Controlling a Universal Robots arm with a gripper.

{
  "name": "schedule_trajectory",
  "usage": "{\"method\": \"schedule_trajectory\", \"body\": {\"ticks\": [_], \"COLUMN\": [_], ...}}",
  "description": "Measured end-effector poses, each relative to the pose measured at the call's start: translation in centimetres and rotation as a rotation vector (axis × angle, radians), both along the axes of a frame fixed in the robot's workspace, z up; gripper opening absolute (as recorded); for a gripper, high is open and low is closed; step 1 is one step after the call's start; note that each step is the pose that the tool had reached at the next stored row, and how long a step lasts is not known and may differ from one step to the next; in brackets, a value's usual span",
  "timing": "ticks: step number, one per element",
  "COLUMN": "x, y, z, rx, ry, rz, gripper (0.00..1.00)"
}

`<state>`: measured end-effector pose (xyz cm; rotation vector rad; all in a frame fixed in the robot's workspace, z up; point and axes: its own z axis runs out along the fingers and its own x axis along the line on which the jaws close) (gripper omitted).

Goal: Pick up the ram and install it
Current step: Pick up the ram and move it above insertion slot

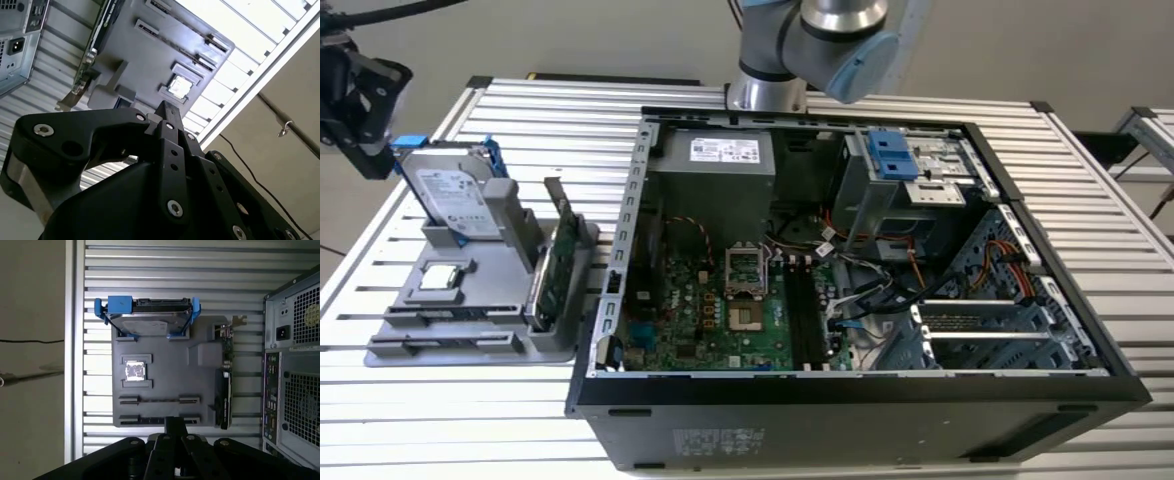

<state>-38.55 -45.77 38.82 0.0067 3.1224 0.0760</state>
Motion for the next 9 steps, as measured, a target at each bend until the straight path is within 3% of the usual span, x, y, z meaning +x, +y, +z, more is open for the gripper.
{"method": "schedule_trajectory", "body": {"ticks": [9], "x": [0.0], "y": [-1.28], "z": [-0.23], "rx": [0.0001], "ry": [0.0004], "rz": [0.0], "gripper": [0.0]}}
